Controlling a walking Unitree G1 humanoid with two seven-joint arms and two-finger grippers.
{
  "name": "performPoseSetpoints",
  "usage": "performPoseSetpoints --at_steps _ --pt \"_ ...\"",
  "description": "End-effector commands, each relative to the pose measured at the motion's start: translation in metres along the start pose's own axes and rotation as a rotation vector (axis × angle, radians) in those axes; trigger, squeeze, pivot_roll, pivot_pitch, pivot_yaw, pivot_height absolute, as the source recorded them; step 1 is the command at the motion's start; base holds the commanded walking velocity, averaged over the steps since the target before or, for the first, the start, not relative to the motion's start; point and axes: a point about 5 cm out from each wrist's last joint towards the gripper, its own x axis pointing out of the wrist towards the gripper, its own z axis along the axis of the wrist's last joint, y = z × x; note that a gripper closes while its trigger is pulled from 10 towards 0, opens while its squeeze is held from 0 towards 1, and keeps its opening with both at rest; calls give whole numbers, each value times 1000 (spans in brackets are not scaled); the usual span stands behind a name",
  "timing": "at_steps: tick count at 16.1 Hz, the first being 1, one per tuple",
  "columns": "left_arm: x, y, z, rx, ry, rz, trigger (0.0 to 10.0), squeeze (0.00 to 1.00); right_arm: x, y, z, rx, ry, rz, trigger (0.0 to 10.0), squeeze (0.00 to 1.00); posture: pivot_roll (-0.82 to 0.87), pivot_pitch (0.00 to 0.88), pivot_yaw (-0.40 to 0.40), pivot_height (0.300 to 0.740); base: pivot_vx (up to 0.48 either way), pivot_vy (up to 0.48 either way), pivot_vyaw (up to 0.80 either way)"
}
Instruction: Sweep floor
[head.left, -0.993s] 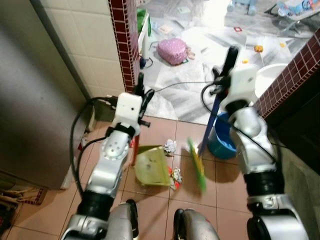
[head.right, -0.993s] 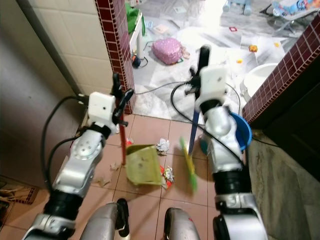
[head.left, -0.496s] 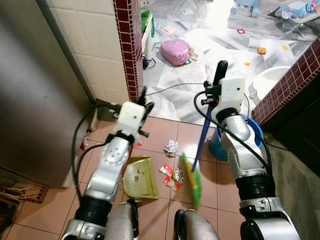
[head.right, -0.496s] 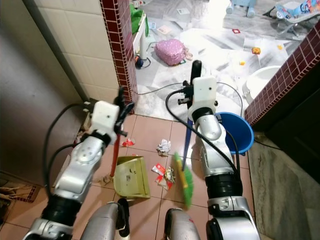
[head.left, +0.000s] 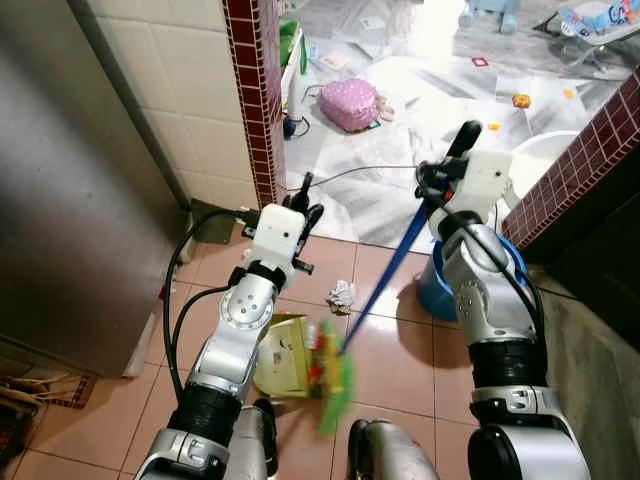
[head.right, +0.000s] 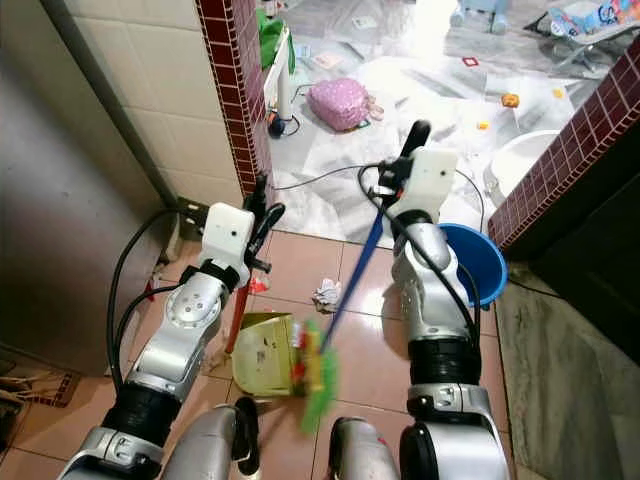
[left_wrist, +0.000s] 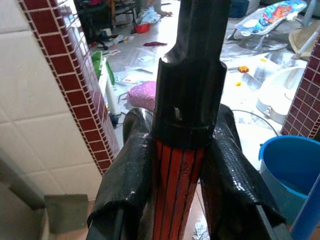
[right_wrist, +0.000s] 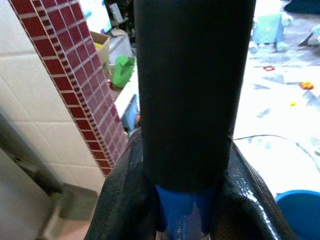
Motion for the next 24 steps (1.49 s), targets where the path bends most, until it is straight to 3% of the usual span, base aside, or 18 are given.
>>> performPoseSetpoints --at_steps 1,5,6,8,10,15,18,20,24 --pt "-4 -12 -20 -125 99 -18 10000 0 4 11 15 77 -51 31 10000 0 -47 171 -11 740 0 0 0" --pt "0 -12 -15 -219 69 0 10000 0 7 23 31 106 -103 91 10000 0 -45 163 -13 740 0 0 0" --pt "0 -10 -14 -220 64 7 10000 0 8 25 37 61 -131 120 10000 0 -45 163 -13 740 0 0 0" --pt "0 -2 -13 -224 52 31 10000 0 7 30 57 -146 -247 221 10000 0 -48 158 -12 740 0 0 0" --pt "1 2 -13 -216 51 44 10000 0 9 24 65 -149 -274 212 10000 0 -47 152 -10 740 0 0 0" --pt "-1 16 -8 -201 27 85 10000 0 11 7 105 -291 -419 165 10000 0 -49 145 -8 740 0 0 0" --pt "-9 26 1 -193 2 118 10000 0 4 -10 95 -360 -402 123 10000 0 -45 144 -10 740 0 0 0" --pt "-25 36 14 -168 -49 126 10000 0 -7 -24 63 -425 -324 70 10000 0 -39 151 -3 740 0 0 0" --pt "-45 37 18 -175 -74 52 10000 0 -20 -33 8 -306 -126 -44 10000 0 -18 143 2 740 0 0 0"
